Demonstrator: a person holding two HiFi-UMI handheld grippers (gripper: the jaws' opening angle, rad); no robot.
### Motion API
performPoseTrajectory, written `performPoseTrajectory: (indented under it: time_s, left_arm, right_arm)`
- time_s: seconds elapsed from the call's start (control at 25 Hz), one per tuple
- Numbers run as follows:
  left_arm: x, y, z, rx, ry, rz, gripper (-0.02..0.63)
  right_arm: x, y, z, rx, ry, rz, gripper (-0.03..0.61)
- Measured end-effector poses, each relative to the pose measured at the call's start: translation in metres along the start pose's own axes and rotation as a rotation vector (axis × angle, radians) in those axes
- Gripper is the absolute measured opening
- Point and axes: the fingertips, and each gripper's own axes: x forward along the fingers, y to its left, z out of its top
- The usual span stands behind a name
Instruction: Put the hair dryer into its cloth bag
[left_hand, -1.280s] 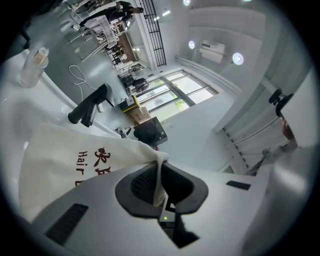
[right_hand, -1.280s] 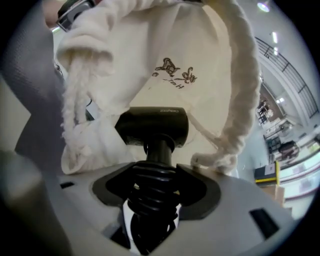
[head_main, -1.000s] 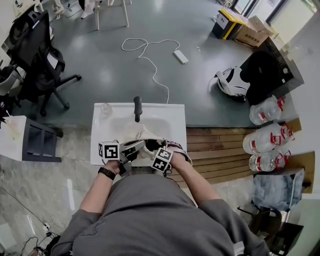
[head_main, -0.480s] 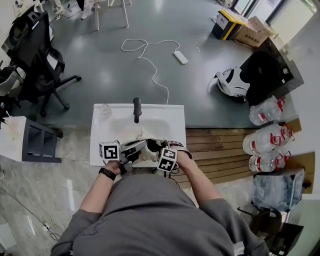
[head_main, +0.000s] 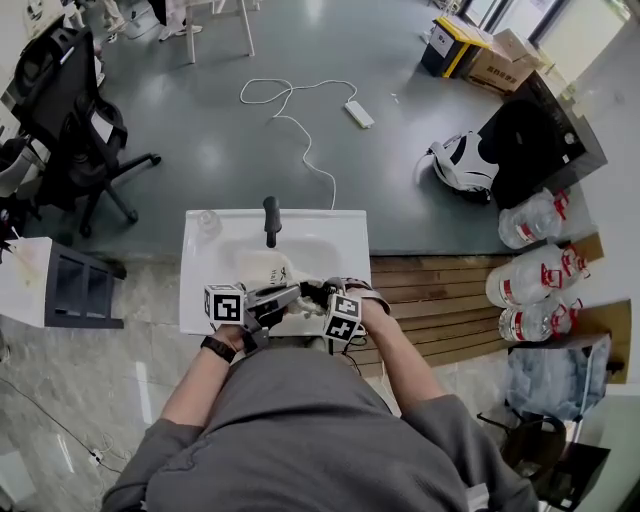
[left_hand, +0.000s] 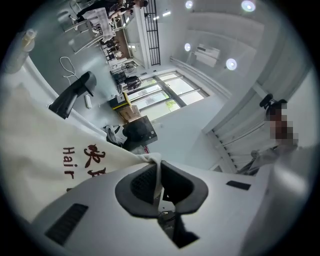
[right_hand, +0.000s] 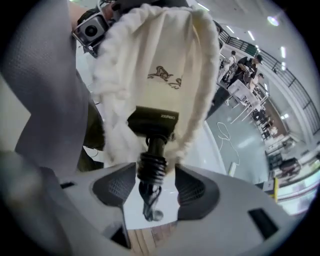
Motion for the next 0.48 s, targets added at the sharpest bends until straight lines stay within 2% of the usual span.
performPoseTrajectory:
  time_s: [0.08,0.32,0.48]
  left_arm:
    - [0.000,0.002,-0.002,0.007,0.008,0.007,0.017]
    - [-0.016,0.005,0.014,0.015,-0.045,0.022,0.017]
    - [-0.029,0.005,0.018,0.026,-0.072,0.019,0.017]
  right_arm:
    - [-0.001,-0.003,0.000,0.022,-0.010,-0.009,0.245]
    - [-0.001,-0.011,0.004,0.141,-0.087,-0.019,0.244]
    - [-0.001,-0.021,0.011,0.300,-0.174,-0.008,0.236]
